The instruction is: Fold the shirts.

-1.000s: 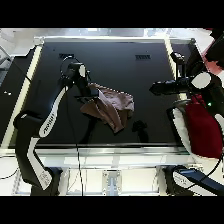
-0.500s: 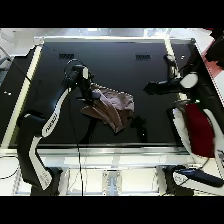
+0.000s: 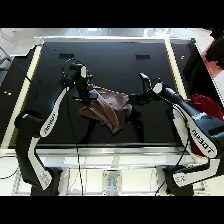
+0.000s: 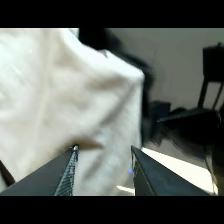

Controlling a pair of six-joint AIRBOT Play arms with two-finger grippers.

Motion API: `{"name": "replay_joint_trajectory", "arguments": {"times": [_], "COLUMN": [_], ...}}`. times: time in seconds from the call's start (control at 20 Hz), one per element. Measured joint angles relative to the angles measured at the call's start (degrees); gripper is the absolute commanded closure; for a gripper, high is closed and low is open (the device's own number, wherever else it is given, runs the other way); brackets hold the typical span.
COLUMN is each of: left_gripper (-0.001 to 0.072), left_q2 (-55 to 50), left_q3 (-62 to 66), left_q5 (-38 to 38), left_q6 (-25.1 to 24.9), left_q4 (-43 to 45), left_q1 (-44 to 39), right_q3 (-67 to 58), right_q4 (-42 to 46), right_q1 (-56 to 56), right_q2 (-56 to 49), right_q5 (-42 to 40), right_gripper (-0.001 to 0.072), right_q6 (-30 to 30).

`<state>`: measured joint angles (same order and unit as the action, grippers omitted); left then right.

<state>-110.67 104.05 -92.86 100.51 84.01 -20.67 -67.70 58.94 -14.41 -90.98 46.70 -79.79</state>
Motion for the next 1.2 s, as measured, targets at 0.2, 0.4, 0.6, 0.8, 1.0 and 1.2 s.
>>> {"name": "replay_joint_trajectory", "arguments": {"times": [0.2,0.4,0.6,0.8,1.0,1.2], "left_gripper": [0.0691,0.0691,0.0691,0.0691,0.0691,0.0691], "left_q2": [0.04,0.13,1.44,2.84,3.08,3.08], "left_q3": [0.0,0.0,0.0,0.0,0.0,0.0], "left_q5": [0.37,0.85,1.27,1.27,1.29,1.29], "left_q6": [-0.17,-0.22,-0.72,-1.9,-2.21,-2.38], "left_q4": [0.31,0.39,0.46,0.83,0.85,0.83], "left_q1": [0.0,0.0,0.11,0.35,0.39,0.39], "right_q3": [-0.07,-0.07,-0.35,-3.02,-5.31,-5.9], "right_q4": [-1.18,-1.29,-0.44,0.79,2.16,2.05], "right_q1": [-2.29,-3.1,-3.3,-3.37,-3.41,-3.41], "right_q2": [-0.87,-1.11,-0.59,0.68,0.63,-2.47], "right_q5": [-3.96,-5.84,-6.43,-3.58,0.28,1.57], "right_gripper": [0.066,0.0701,0.0692,0.0125,0.0125,0.0127], "right_q6": [0.0,-0.11,-0.09,-0.02,-1.75,-3.85]}}
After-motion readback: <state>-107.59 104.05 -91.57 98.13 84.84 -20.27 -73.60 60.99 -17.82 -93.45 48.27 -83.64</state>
